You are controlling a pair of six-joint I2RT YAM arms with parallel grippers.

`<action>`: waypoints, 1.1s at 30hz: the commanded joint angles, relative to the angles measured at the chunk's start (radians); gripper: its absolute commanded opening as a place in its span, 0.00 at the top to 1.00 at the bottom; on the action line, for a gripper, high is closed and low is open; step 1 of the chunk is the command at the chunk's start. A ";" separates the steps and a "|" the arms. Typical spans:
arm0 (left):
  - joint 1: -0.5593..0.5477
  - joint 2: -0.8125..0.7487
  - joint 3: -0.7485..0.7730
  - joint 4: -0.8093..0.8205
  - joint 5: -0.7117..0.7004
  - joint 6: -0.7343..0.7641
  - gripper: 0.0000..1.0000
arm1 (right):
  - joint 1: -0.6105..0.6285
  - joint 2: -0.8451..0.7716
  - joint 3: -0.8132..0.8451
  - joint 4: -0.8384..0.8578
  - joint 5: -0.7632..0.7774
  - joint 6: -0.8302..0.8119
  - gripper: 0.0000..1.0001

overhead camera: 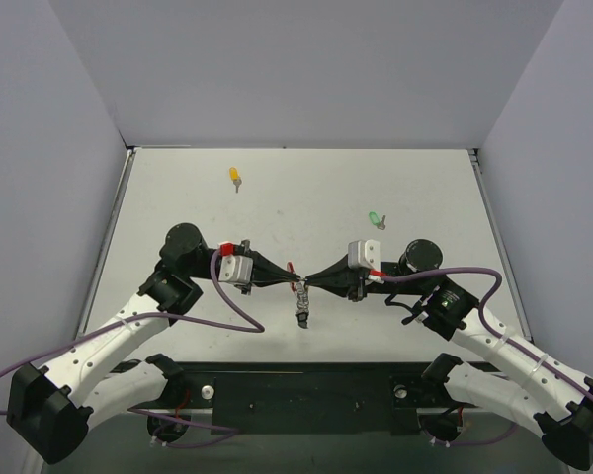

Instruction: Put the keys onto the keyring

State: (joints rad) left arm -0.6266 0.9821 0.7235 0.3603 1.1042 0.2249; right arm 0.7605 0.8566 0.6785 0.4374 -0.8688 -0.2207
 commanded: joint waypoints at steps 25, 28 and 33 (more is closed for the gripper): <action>-0.012 0.007 0.063 -0.073 0.008 0.088 1.00 | 0.011 0.009 0.027 -0.005 -0.010 -0.026 1.00; -0.012 0.007 0.063 -0.073 0.009 0.088 1.00 | 0.011 0.015 0.030 -0.006 -0.007 -0.019 1.00; -0.012 0.012 0.068 -0.080 0.016 0.088 1.00 | 0.013 0.019 0.033 0.004 -0.004 -0.009 1.00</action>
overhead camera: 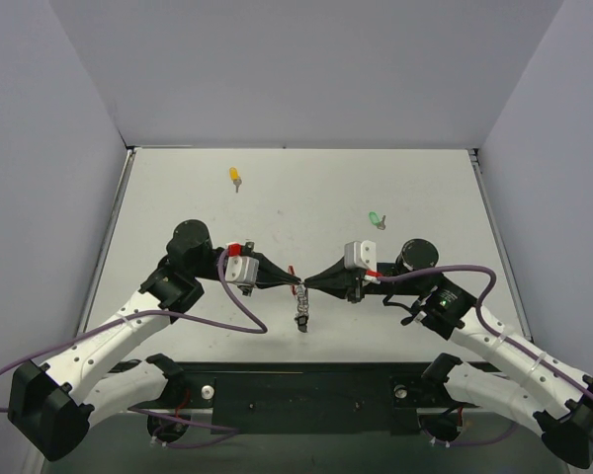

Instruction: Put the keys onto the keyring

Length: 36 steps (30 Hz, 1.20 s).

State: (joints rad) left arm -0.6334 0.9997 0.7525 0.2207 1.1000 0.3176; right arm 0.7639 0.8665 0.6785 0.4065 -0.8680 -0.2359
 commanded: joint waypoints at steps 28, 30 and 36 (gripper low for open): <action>-0.006 0.019 0.084 -0.099 0.035 0.104 1.00 | 0.014 0.020 0.038 0.043 0.017 0.044 1.00; -0.006 0.020 0.091 -0.125 0.034 0.123 1.00 | 0.012 0.022 0.039 0.041 0.021 0.044 1.00; -0.006 0.033 0.110 -0.156 0.037 0.138 1.00 | 0.015 0.023 0.049 0.015 0.026 0.029 1.00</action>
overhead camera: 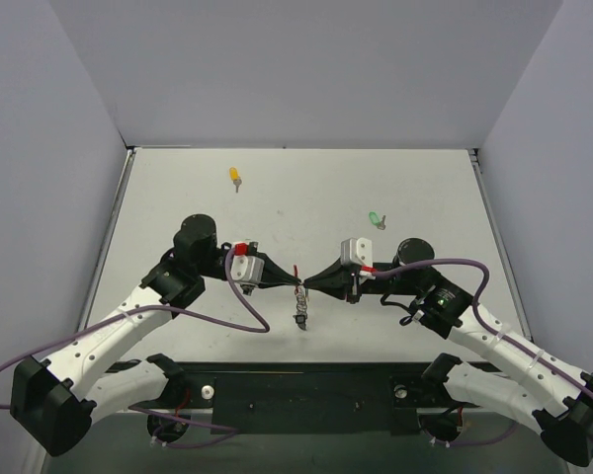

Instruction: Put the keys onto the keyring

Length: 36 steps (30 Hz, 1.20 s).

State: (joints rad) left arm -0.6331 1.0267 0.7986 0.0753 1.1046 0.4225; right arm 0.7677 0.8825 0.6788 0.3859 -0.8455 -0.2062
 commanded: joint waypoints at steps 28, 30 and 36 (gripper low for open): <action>-0.010 0.010 0.080 -0.109 0.023 0.108 1.00 | 0.021 0.036 0.073 -0.007 0.054 0.019 1.00; -0.011 0.010 0.082 -0.109 0.021 0.110 1.00 | 0.022 0.038 0.073 -0.007 0.059 0.025 1.00; -0.016 0.009 0.082 -0.121 0.011 0.127 1.00 | 0.022 0.041 0.077 -0.013 0.069 0.039 1.00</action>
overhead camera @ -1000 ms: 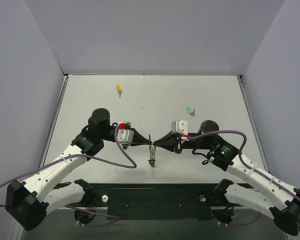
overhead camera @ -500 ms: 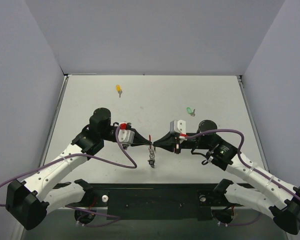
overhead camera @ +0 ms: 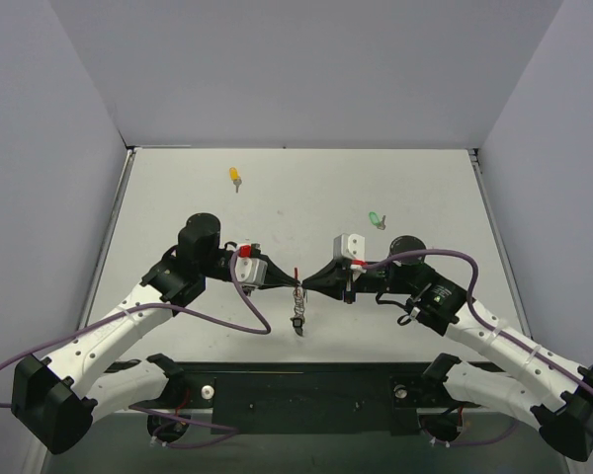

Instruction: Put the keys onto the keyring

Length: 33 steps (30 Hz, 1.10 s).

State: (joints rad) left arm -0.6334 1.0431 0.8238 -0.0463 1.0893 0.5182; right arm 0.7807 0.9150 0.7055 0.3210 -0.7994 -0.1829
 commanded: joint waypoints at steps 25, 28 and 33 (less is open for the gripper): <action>-0.029 -0.015 0.057 -0.038 -0.009 0.069 1.00 | 0.012 0.027 0.072 0.026 0.034 -0.018 1.00; -0.029 -0.012 0.055 -0.038 -0.009 0.066 1.00 | 0.020 0.027 0.072 0.021 0.029 -0.029 1.00; -0.031 -0.008 0.055 -0.037 -0.011 0.068 1.00 | 0.028 0.028 0.074 0.004 0.035 -0.050 1.00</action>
State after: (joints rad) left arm -0.6445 1.0420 0.8272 -0.1028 1.0439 0.5732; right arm 0.7956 0.9398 0.7280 0.2707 -0.7731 -0.2031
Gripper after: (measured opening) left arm 0.022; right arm 0.005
